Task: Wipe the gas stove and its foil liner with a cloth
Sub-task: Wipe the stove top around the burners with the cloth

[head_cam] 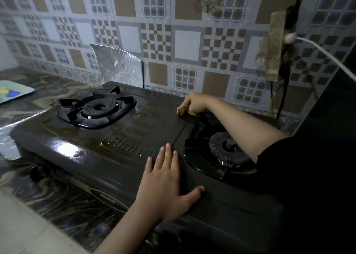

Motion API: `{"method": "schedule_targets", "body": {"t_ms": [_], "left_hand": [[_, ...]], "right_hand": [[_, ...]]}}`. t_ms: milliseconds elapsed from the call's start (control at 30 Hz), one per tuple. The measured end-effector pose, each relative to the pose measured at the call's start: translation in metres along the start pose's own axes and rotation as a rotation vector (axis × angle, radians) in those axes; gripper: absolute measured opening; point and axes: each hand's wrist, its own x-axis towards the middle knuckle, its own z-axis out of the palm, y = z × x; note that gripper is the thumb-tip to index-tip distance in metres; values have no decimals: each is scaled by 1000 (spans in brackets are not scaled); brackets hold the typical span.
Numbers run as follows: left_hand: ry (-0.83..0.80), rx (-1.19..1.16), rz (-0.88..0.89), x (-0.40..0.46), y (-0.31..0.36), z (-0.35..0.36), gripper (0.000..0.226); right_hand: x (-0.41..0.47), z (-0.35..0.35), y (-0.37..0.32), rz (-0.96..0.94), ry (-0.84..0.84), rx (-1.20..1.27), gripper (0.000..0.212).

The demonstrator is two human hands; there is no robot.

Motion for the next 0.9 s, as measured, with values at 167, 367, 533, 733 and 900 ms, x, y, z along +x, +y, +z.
{"method": "schedule_targets", "body": {"t_ms": [167,367,533,733,900], "left_hand": [[-12,5,14,0,-1,1,118],[14,-6,19,0,-1,4,118],[11,3,21,0,-1,2,120],[11,-3,21,-1,-1,2,121],[23,-14,20,0,-2,3,122]], "right_hand": [[-4,-16,19,12,-6,-106,51],[-31,-40,69,179,46,-143,46],[-54,-53,103,303,-47,-188,48],[-65,-48,109,331,-3,-121,38],[-70,-51,110,401,-26,-141,29]]}}
